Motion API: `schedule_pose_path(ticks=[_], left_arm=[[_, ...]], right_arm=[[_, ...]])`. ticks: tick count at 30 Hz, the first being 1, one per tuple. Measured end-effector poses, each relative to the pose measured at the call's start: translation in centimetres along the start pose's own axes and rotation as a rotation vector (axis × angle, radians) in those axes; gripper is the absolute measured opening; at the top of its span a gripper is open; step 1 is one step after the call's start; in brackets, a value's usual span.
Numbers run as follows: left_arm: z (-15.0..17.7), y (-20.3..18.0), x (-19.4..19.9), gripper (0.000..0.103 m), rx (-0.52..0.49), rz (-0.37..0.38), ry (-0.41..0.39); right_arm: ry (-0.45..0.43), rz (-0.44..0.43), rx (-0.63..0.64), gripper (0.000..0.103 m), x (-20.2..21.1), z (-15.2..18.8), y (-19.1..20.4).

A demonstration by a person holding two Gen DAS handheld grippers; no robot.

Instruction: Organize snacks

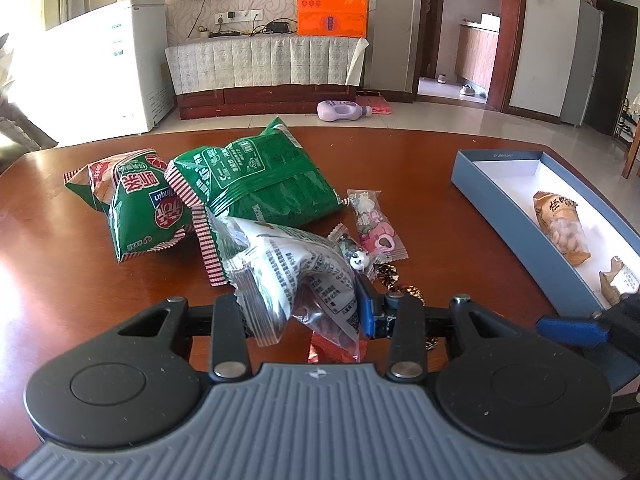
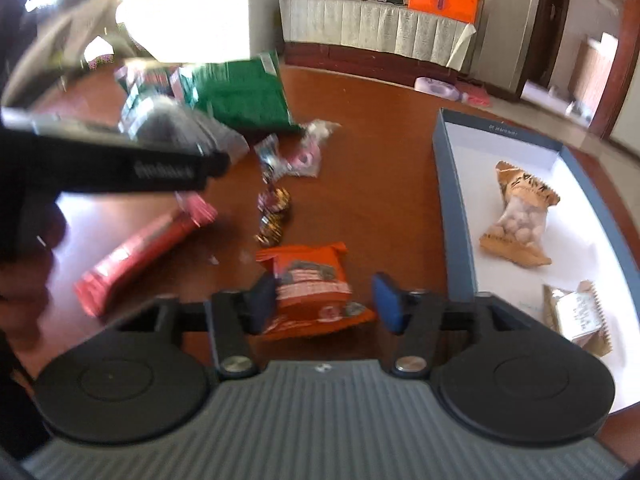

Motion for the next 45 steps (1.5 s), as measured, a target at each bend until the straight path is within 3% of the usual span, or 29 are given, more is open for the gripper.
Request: schedule_pose_path(ticks=[3, 6, 13, 25, 45], left_arm=[[0.0, 0.2, 0.0, 0.044, 0.001, 0.002, 0.001], [0.0, 0.2, 0.0, 0.044, 0.000, 0.004, 0.002], [-0.2, 0.0, 0.4, 0.044, 0.006, 0.010, -0.004], [-0.8, -1.9, 0.9, 0.044, -0.008, 0.015, -0.024], [-1.8, -8.6, 2.3, 0.044, -0.071, 0.075, -0.061]], right_arm=[[0.014, -0.035, -0.029, 0.063, -0.6, -0.1, -0.4], [0.015, -0.112, -0.071, 0.040, -0.6, -0.5, -0.8], [-0.046, -0.097, -0.057, 0.039, 1.5, -0.6, -0.1], [-0.154, -0.087, -0.100, 0.039, 5.6, -0.7, -2.5], [-0.183, -0.008, -0.191, 0.039, 8.0, 1.4, -6.8]])
Point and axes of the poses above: each gripper's, at about its wrist camera, not at the fingertips, and x roughly against the way its jaws point, y to its left, z to its underside, the point moved 1 cm from there along -x, roughly the way its jaws point, and after that the axes turned 2 degrees about y, right-handed, at the moved point
